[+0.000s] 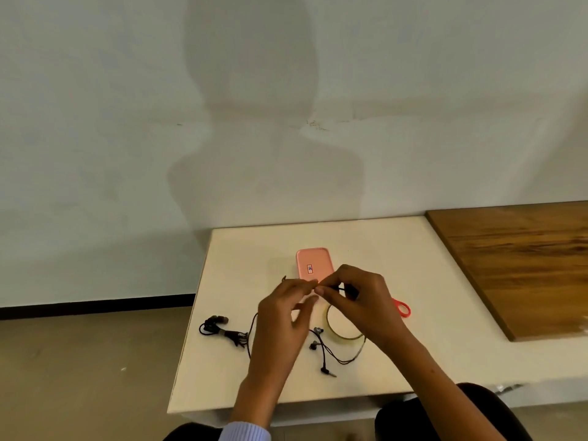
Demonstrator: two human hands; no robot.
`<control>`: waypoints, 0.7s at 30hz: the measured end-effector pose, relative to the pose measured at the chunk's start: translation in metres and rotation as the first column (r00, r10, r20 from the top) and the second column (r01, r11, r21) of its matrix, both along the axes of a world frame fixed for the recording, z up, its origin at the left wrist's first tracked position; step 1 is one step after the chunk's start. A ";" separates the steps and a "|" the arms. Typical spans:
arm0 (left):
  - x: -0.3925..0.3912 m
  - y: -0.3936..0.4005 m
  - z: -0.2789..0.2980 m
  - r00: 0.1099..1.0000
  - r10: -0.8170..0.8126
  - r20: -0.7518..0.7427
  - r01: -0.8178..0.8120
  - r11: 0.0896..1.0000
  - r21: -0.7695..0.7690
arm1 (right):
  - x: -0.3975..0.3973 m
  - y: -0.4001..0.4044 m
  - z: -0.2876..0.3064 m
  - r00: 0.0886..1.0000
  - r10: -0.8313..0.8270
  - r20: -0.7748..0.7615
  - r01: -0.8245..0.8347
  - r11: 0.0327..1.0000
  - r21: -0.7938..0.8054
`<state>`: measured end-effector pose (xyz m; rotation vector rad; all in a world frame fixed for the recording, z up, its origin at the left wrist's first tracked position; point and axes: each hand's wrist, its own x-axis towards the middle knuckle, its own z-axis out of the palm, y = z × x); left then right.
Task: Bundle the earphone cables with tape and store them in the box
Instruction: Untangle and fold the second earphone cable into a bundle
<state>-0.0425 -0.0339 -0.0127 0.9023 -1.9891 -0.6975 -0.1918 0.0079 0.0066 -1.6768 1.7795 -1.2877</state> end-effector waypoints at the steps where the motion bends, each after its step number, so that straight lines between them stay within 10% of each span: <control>1: 0.001 -0.002 0.001 1.000 0.027 -0.011 -0.027 1.000 -0.016 | 0.000 0.000 0.000 1.000 0.009 0.003 -0.009 1.000 0.008; 12: 0.015 -0.013 -0.001 0.950 0.265 -0.165 -0.233 0.954 0.190 | -0.040 0.008 -0.003 0.997 -0.062 0.042 0.058 0.994 0.091; 17: 0.012 -0.005 -0.002 0.943 0.213 0.256 -0.245 0.965 0.097 | -0.033 0.009 -0.009 0.996 -0.078 0.031 0.075 0.992 0.097; 21: 0.001 0.002 0.001 0.948 0.026 0.318 -0.026 1.000 -0.004 | -0.023 0.007 -0.010 0.999 -0.015 -0.036 0.020 0.990 0.141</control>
